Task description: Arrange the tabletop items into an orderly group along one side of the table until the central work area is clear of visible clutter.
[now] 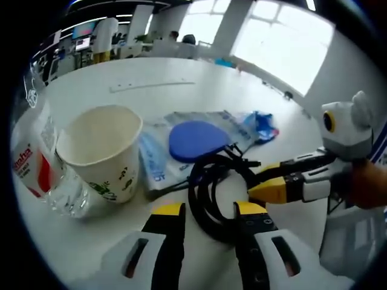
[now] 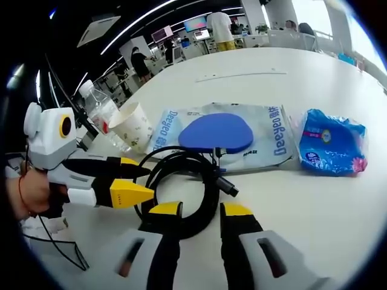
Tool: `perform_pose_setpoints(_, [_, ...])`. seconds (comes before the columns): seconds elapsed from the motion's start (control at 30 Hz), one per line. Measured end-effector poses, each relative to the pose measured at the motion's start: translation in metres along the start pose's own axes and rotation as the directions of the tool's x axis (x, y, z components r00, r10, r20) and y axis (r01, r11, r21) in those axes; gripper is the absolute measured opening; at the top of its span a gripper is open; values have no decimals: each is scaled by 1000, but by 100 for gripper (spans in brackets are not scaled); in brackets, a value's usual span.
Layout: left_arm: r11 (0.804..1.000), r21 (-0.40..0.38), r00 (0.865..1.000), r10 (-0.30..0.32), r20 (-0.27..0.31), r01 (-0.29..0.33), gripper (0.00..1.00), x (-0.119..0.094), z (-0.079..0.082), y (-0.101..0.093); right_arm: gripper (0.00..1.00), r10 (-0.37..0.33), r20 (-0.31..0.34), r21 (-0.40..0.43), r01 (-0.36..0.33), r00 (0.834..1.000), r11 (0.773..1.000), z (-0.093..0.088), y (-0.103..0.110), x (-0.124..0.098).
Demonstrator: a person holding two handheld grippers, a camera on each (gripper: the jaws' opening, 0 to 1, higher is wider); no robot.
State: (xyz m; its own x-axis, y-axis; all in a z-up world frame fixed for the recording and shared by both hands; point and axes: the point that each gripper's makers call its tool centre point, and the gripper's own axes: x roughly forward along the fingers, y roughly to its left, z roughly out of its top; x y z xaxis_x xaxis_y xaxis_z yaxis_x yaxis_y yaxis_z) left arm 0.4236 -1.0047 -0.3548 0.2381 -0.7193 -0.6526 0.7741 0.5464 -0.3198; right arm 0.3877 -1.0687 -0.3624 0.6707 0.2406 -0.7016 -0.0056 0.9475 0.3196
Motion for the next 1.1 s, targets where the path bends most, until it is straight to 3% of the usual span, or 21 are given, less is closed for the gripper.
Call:
perform_pose_setpoints(0.27, [1000, -1, 1000, 25, -5, -25, 17, 1, -1, 5, 13, -16, -7, -15, 16, 1000, 1000, -2, -5, 0])
perform_pose_setpoints(1.1, [999, -41, 1000, 26, -9, -27, 6, 0, -3, 6, 5, -42, -10, -26, 42, 999, 999, 1, -6, 0])
